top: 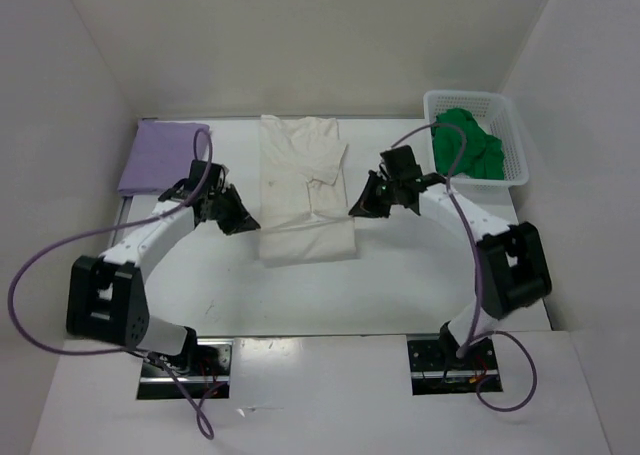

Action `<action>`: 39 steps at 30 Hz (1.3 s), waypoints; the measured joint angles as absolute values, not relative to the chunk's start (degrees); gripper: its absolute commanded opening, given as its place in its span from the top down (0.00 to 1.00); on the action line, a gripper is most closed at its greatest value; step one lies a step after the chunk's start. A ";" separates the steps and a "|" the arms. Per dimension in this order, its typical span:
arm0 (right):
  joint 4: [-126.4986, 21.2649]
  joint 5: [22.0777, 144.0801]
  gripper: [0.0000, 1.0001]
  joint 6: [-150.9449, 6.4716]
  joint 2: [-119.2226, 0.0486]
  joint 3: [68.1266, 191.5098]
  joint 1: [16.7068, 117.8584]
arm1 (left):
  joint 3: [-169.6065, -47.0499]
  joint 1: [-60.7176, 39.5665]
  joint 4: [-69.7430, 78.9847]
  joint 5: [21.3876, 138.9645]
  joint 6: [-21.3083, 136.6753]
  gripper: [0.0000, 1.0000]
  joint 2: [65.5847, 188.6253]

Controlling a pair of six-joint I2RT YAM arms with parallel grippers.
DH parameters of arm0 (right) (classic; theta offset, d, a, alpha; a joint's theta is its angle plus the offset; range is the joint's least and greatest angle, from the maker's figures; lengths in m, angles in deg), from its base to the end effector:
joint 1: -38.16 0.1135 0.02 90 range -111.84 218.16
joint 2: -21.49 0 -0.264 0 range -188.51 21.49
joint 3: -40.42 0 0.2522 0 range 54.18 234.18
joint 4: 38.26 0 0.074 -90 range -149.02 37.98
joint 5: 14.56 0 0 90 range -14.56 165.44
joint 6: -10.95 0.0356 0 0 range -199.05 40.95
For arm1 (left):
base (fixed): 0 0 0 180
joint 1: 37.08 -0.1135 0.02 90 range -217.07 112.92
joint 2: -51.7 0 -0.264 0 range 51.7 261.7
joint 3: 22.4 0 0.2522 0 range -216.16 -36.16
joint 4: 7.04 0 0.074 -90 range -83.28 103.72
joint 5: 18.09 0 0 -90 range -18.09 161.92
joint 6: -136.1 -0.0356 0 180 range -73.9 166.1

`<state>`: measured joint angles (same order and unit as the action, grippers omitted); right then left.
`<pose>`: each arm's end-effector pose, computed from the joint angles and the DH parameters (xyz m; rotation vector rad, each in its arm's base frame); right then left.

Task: Fold and stack the t-shirts
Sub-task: Fold the folded rectangular tshirt in 1/3 of the way

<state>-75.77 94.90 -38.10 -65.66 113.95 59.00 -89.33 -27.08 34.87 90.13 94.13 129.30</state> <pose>0.2944 0.1247 0.2340 0.2989 2.5863 0.8532 0.2705 -0.0590 0.2390 -0.7159 2.5121 -0.7942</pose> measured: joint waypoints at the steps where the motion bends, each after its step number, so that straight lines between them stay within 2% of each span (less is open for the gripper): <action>1: -75.42 94.73 1.00 -39.46 -68.61 116.55 58.87 | -91.21 -27.23 33.93 89.56 93.54 1.00 132.51; 6: -75.16 93.83 1.00 -44.22 -80.81 126.02 57.47 | -98.90 -27.69 29.25 86.92 91.12 1.00 144.43; 14: -75.09 93.83 1.00 -47.68 -92.02 138.50 55.91 | -107.75 -30.29 25.49 85.67 91.03 0.99 154.20; 17: -75.14 93.87 1.00 -48.18 -95.39 141.69 55.61 | -110.18 -30.51 24.20 85.15 90.90 0.88 157.65; 19: -75.16 93.81 0.97 -48.51 -97.92 143.76 55.35 | -110.96 -30.51 22.93 85.15 90.68 0.78 160.21; 20: -75.18 93.68 0.96 -48.55 -98.99 144.46 55.24 | -111.03 -30.51 22.36 85.06 90.31 0.68 161.28; 23: -75.31 93.28 0.79 -48.62 -100.85 145.27 55.02 | -110.59 -30.68 21.29 84.87 89.98 0.53 162.31; 24: -75.40 93.26 0.67 -48.62 -100.92 145.27 54.97 | -110.44 -30.68 20.99 84.76 90.09 0.45 161.89; 26: -75.42 93.35 0.60 -48.66 -100.68 145.27 54.87 | -110.37 -30.86 20.16 84.21 90.31 0.40 160.45; 28: -75.29 93.22 0.52 -48.70 -99.95 145.21 54.87 | -109.94 -30.99 19.37 83.44 90.97 0.38 157.58; 31: -74.94 92.37 0.49 -48.88 -97.05 143.50 54.87 | -106.31 -31.34 17.16 82.68 92.34 0.50 149.61; 32: -74.98 91.78 0.56 -48.86 -95.10 142.06 54.87 | -104.58 -31.21 16.20 82.72 93.15 0.58 146.50; 33: -75.05 91.34 0.65 -48.94 -93.22 140.95 54.87 | -102.46 -31.03 14.78 82.66 94.18 0.61 143.42; 34: -74.85 90.92 0.83 -49.05 -91.01 139.74 55.04 | -100.63 -30.53 13.53 82.70 94.90 0.64 141.17; 35: -74.68 90.57 0.90 -48.94 -89.11 138.80 55.28 | -98.86 -29.46 12.31 82.83 95.84 0.68 139.51; 37: -74.02 90.51 1.00 -48.92 -86.45 137.69 55.89 | -96.08 -25.98 10.12 83.60 97.35 0.69 138.90; 39: -72.53 91.10 1.00 -48.68 -85.57 137.16 57.47 | -93.06 -22.59 8.66 84.84 98.22 0.69 140.60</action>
<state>-72.53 91.10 -48.68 -85.57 137.16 57.47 -93.06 -22.59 8.66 84.84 98.22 140.60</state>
